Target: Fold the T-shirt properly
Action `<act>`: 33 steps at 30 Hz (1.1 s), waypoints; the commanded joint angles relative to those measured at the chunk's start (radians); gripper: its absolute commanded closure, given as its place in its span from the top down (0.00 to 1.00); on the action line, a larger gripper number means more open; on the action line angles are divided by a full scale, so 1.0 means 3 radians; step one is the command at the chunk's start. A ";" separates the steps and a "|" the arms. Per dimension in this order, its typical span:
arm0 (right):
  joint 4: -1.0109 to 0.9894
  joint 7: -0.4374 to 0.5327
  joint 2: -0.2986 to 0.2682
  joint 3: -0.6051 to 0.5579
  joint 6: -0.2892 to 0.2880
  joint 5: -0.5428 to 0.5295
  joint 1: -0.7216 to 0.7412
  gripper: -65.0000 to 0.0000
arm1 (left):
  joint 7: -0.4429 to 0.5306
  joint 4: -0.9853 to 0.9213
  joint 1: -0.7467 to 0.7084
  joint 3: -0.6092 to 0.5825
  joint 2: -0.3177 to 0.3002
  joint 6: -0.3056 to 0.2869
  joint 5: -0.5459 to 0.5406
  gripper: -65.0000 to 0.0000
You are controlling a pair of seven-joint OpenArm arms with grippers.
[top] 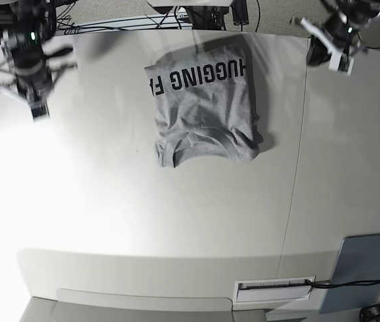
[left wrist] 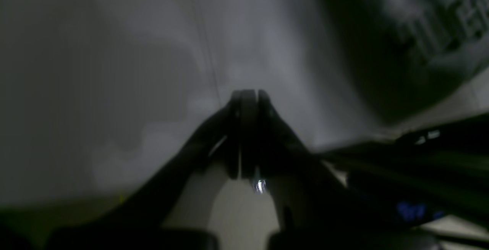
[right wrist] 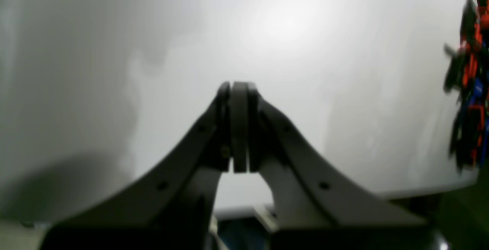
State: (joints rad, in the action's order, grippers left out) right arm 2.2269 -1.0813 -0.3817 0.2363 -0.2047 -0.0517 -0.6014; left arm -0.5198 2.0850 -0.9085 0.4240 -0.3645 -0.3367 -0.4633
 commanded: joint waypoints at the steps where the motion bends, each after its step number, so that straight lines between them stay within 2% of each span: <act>1: 0.0102 0.0014 -0.0037 0.0069 0.0000 0.0023 -0.0150 0.00 | 0.0064 0.0053 -0.0107 0.0043 -0.0032 -0.0015 -0.0009 0.00; 6: 0.0173 -0.0052 -0.0023 0.0113 0.0001 0.0014 -0.0844 0.00 | 0.0045 -0.0020 -0.0465 0.0043 -0.0031 -0.0017 0.0056 0.00; 10: 0.0161 0.0001 0.0118 0.0113 -0.0001 -0.0151 -0.1387 0.00 | 0.0014 -0.0365 -0.0618 0.0039 -0.0031 -0.0060 0.0086 0.00; 13: 0.0072 0.0151 0.0271 0.0113 -0.0004 -0.0164 -0.1676 0.00 | 0.0018 -0.0771 -0.0605 0.0037 -0.0031 -0.0341 0.0134 0.00; 16: -0.0215 0.0212 0.0409 0.0113 -0.0065 -0.0161 -0.1756 0.00 | 0.0053 -0.1239 -0.0505 0.0037 -0.0031 -0.0621 0.0135 0.00; 21: -0.1063 0.0511 0.0570 0.0113 -0.0242 -0.0139 -0.1595 0.00 | 0.0258 -0.2186 -0.0128 0.0037 -0.0031 -0.0889 0.0135 0.00; 24: -0.1742 0.0707 0.0577 0.0113 -0.0266 -0.0097 -0.1284 0.00 | 0.0435 -0.2800 0.0174 0.0037 -0.0029 -0.1080 0.0135 0.00; 25: -0.1986 0.0773 0.0580 0.0113 -0.0264 -0.0070 -0.1156 0.00 | 0.0497 -0.3002 0.0278 0.0037 -0.0028 -0.1127 0.0135 0.03; 27: -0.2488 0.0928 0.0577 0.0113 -0.0264 -0.0003 -0.0877 0.00 | 0.0617 -0.3388 0.0488 0.0037 -0.0014 -0.1139 0.0150 0.15; 29: -0.2983 0.1111 0.0579 0.0113 -0.0264 0.0067 -0.0596 0.00 | 0.0735 -0.3727 0.0693 0.0037 -0.0003 -0.1138 0.0212 0.23; 33: -0.3930 0.1696 0.0568 0.0113 -0.0264 0.0088 -0.0061 0.00 | 0.0991 -0.4289 0.1085 0.0036 0.0058 -0.1110 0.0501 0.25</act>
State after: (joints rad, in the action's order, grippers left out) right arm 1.0340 -0.5659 -0.1989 0.2668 -0.2848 -0.0280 -0.6083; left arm -0.2283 0.7906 -0.5705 0.4335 -0.3378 -0.6617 -0.3046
